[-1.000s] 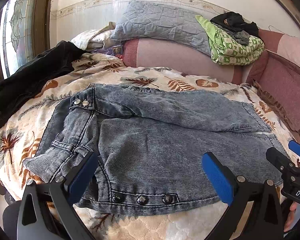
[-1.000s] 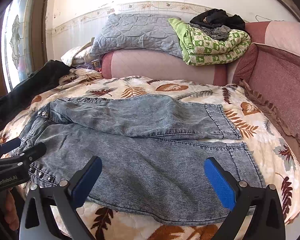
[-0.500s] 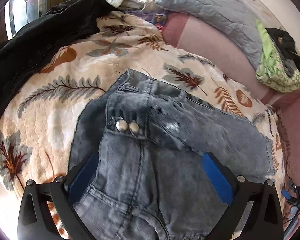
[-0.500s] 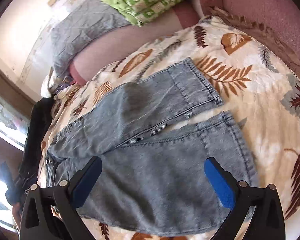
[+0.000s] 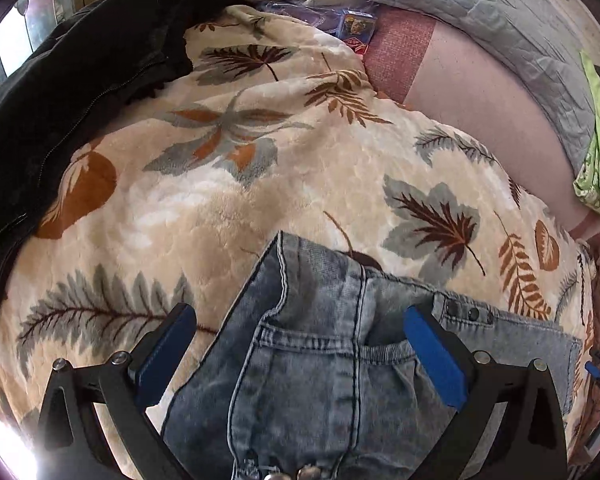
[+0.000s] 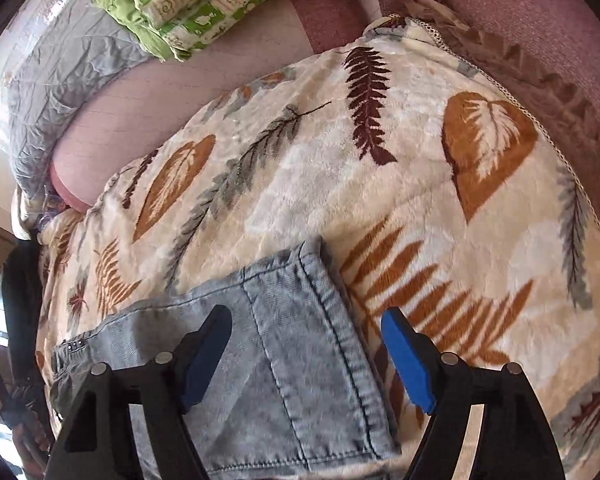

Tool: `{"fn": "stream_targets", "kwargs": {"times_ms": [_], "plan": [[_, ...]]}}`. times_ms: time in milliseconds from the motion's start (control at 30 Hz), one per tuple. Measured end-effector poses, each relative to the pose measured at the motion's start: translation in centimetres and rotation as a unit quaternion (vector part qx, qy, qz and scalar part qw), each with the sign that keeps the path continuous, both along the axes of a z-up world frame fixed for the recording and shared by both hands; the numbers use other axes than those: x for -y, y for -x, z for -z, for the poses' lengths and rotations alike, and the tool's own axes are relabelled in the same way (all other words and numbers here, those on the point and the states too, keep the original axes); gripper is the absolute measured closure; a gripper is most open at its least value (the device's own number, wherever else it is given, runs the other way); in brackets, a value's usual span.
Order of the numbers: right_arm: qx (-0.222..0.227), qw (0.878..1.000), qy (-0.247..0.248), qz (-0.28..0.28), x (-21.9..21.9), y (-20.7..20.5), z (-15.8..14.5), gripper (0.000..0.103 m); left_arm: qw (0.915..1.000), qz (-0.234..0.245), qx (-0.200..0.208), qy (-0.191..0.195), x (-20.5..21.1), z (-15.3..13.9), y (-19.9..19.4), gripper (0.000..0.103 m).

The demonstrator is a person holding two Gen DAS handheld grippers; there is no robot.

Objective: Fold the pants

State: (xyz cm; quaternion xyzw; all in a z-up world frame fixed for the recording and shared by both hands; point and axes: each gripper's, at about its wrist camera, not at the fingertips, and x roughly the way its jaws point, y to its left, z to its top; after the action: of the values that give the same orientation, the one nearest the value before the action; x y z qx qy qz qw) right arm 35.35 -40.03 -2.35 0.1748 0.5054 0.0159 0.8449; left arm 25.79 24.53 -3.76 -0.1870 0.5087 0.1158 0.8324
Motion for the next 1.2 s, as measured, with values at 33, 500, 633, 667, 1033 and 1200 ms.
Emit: {"fn": "stream_targets", "kwargs": {"times_ms": [33,500,633,667,1033,1200], "plan": [[0.0,1.0,0.002,-0.002,-0.1,-0.7,0.2,0.023,1.0,0.001,0.002,0.001,-0.2,0.2,-0.5,0.0],[-0.02,0.999,0.013,-0.025,-1.2,-3.7,2.5,0.043,0.9994,0.022,-0.024,-0.006,-0.1,3.6,-3.6,0.088],[-0.027,0.999,0.036,-0.027,-1.8,-4.6,3.1,0.045,0.9968,0.04,-0.037,-0.058,1.3,4.1,-4.4,0.099],[-0.027,0.998,0.047,-0.031,-2.1,-4.6,3.1,0.048,0.996,0.042,-0.038,-0.069,1.5,4.0,-4.6,0.1],[-0.003,0.992,0.122,-0.013,-2.8,-5.2,1.6,0.033,0.9861,0.042,-0.037,-0.156,3.1,3.8,-6.4,0.097],[0.022,0.998,0.042,0.033,0.8,-0.8,1.2,0.032,0.9896,0.022,0.02,-0.14,1.9,0.9,-2.9,0.082]]}}
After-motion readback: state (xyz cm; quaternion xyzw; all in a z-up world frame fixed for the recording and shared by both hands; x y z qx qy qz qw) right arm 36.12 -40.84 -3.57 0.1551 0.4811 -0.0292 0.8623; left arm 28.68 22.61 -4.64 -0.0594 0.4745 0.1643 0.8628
